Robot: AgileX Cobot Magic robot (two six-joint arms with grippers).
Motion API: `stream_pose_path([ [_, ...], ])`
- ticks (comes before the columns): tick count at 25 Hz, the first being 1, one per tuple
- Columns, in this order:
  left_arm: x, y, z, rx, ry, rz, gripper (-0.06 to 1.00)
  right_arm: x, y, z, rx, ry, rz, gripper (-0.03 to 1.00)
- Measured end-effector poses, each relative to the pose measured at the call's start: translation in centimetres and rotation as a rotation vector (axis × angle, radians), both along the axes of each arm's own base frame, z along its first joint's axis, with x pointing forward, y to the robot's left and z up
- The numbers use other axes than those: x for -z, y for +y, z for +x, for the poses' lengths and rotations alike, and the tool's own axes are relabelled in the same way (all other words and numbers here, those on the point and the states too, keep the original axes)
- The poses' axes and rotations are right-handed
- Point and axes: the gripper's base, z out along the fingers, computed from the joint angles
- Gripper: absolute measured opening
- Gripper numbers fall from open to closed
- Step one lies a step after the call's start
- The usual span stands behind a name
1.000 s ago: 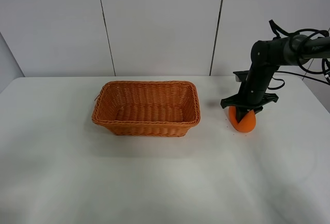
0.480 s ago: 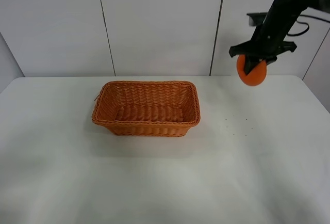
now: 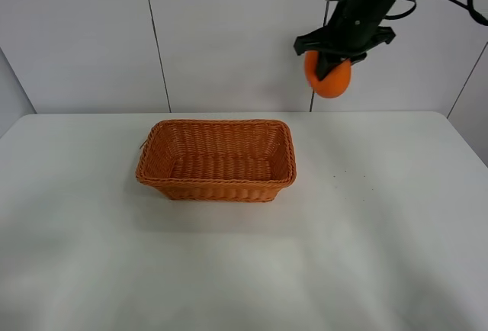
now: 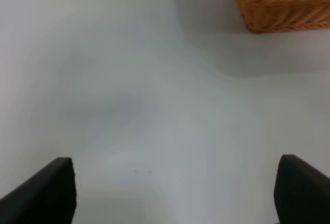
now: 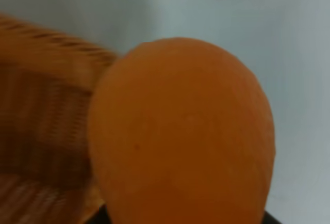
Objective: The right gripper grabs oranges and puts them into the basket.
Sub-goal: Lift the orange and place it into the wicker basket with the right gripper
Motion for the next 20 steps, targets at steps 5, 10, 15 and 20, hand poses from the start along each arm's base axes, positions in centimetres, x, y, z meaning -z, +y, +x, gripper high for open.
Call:
stream_pose_path([
  [5, 0.0, 0.0, 0.0, 0.000, 0.000, 0.000, 0.88, 1.0, 6.8, -2.3, -0.158, 0.002, -0.003, 0.17],
  [10, 0.0, 0.0, 0.0, 0.000, 0.000, 0.000, 0.88, 3.9, 12.1, -3.0, -0.254, -0.043, 0.006, 0.17],
  [15, 0.0, 0.0, 0.0, 0.000, 0.000, 0.000, 0.88, 9.9, 14.6, -1.8, -0.258, -0.012, -0.015, 0.17],
  [20, 0.0, 0.0, 0.0, 0.000, 0.000, 0.000, 0.88, 16.0, 15.1, -0.7, -0.240, 0.060, -0.059, 0.17],
])
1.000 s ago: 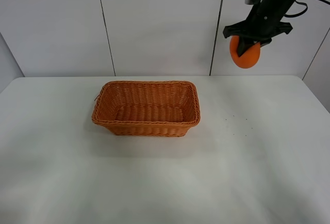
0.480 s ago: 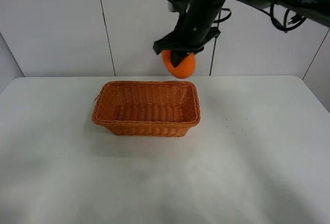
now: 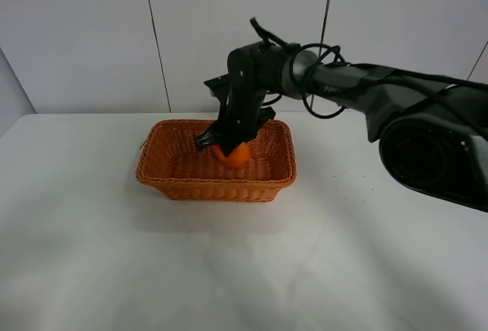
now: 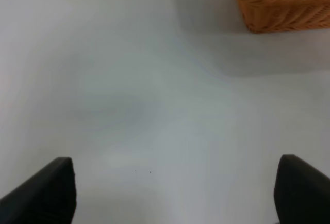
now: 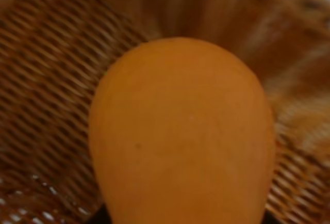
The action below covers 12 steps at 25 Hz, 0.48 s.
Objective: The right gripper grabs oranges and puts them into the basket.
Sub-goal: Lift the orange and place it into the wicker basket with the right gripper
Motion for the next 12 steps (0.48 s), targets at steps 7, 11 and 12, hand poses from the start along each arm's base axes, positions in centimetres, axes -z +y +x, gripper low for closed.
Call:
stream_pose_path([
  [7, 0.00, 0.00, 0.00, 0.000, 0.000, 0.000, 0.88, 0.88, 0.18, -0.09, 0.007, 0.031, 0.010, 0.42],
  [11, 0.00, 0.00, 0.00, 0.000, 0.000, 0.000, 0.88, 0.62, 0.06, -0.27, 0.007, 0.046, 0.000, 0.65],
  [12, 0.00, 0.00, 0.00, 0.000, 0.000, 0.000, 0.88, 0.33, 0.07, -0.27, 0.007, 0.045, 0.001, 0.67],
])
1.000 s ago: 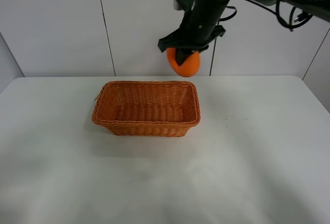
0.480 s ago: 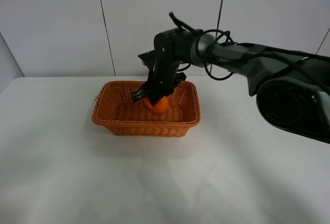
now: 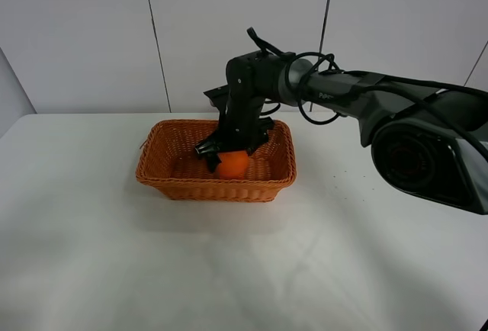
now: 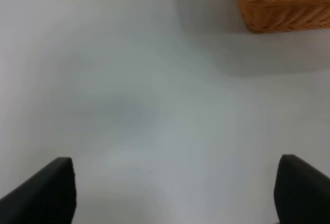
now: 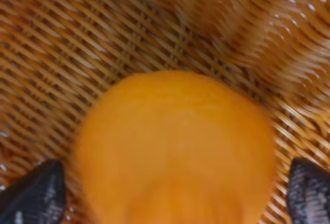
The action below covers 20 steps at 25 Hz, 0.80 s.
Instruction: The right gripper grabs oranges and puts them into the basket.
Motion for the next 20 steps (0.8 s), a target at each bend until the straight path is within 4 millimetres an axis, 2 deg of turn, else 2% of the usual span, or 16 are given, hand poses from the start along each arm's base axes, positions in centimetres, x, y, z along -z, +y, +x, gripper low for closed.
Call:
stream_pose_path([
  [3, 0.0, 0.0, 0.0, 0.000, 0.000, 0.000, 0.88, -2.0, 0.1, 0.1, -0.001, -0.022, 0.016, 0.69],
  [11, 0.0, 0.0, 0.0, 0.000, 0.000, 0.000, 0.88, -10.8, -0.2, -0.1, -0.004, -0.114, 0.067, 0.69],
  [15, 0.0, 0.0, 0.0, 0.000, 0.000, 0.000, 0.88, -11.9, -0.9, 0.5, 0.014, -0.136, 0.087, 0.69],
  [17, 0.0, 0.0, 0.0, 0.000, 0.000, 0.000, 0.88, -11.9, -2.1, 1.2, 0.042, -0.132, 0.081, 0.69],
  [20, 0.0, 0.0, 0.0, 0.000, 0.000, 0.000, 0.88, -11.9, -5.2, 3.1, 0.113, -0.135, 0.076, 0.69],
])
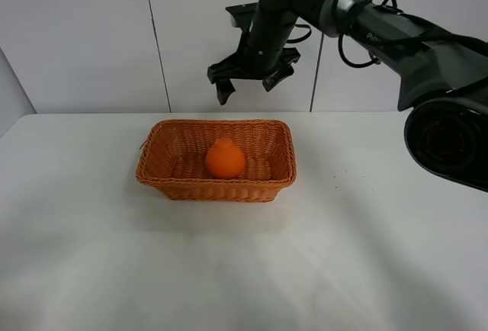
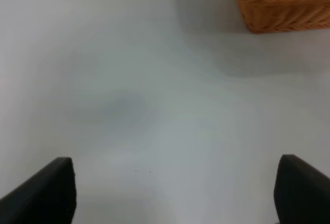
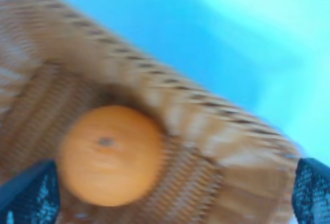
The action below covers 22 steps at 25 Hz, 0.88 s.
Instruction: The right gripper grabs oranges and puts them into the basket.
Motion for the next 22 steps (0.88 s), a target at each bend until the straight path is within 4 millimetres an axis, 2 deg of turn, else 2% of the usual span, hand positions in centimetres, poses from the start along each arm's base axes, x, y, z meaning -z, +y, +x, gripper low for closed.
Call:
stream_pose_path([
  [7, 0.0, 0.0, 0.0, 0.000, 0.000, 0.000, 0.88, 0.0, -10.4, 4.4, 0.218, -0.003, -0.006, 0.69],
  [11, 0.0, 0.0, 0.0, 0.000, 0.000, 0.000, 0.88, 0.0, -16.0, 5.7, 0.328, -0.003, -0.009, 0.69],
  [13, 0.0, 0.0, 0.0, 0.000, 0.000, 0.000, 0.88, 0.0, -18.1, 6.0, 0.370, -0.003, -0.010, 0.69],
  [18, 0.0, 0.0, 0.0, 0.000, 0.000, 0.000, 0.88, 0.0, -21.6, 6.3, 0.438, -0.002, -0.008, 0.69],
  [22, 0.0, 0.0, 0.0, 0.000, 0.000, 0.000, 0.88, 0.0, -22.0, 6.0, 0.444, 0.011, -0.008, 0.69],
])
